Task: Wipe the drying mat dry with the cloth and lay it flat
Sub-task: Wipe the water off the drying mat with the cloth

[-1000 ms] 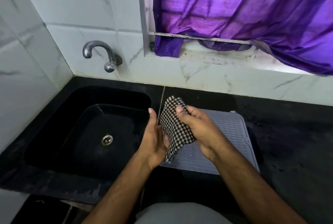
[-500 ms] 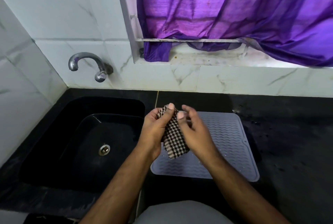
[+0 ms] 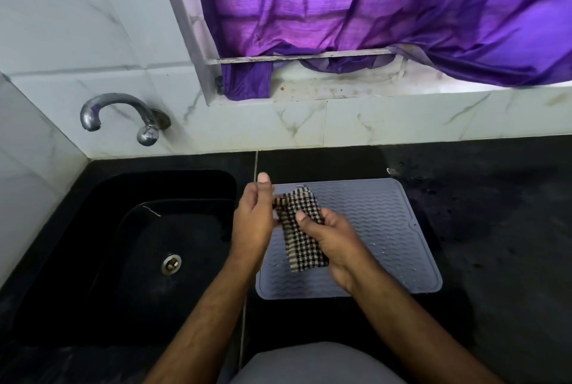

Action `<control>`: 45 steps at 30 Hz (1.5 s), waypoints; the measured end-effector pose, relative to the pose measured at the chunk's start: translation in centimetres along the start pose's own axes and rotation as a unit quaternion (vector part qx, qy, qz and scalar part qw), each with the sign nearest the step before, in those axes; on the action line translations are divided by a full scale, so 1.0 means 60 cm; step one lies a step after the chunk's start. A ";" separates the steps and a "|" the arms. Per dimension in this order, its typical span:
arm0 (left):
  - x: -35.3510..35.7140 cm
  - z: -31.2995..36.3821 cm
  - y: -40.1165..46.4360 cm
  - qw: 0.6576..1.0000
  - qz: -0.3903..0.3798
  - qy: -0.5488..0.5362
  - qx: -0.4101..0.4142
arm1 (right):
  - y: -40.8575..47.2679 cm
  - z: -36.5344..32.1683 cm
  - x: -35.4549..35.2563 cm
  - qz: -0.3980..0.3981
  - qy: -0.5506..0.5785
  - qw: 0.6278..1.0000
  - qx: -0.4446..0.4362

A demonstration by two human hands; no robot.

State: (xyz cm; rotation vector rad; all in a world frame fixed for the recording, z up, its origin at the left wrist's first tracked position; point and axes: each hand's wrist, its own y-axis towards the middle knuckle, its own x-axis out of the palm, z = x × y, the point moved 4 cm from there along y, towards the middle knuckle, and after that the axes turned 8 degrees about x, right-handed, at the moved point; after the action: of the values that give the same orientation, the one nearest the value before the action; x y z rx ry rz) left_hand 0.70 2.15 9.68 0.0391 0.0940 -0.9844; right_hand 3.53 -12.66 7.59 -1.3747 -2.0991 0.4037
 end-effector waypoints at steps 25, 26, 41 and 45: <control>-0.010 -0.278 0.092 0.866 -0.162 0.429 0.200 | 0.223 0.039 -0.114 0.185 -0.716 0.663 -0.118; -0.010 -0.283 0.095 0.864 -0.167 0.435 0.190 | 0.224 0.027 -0.105 0.182 -0.732 0.647 -0.109; -0.006 -0.305 0.105 0.830 -0.176 0.507 0.154 | 0.394 0.043 0.088 0.130 -0.719 0.636 -0.247; -0.005 -0.302 0.105 0.827 -0.175 0.512 0.151 | 0.378 0.012 0.042 0.117 -0.746 0.601 -0.262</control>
State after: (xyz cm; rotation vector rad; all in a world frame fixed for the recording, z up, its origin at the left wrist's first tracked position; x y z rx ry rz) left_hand 4.67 7.26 -8.37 0.8802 0.9651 -1.2459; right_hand 18.80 -0.80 -4.53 -1.9307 -3.5430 1.6015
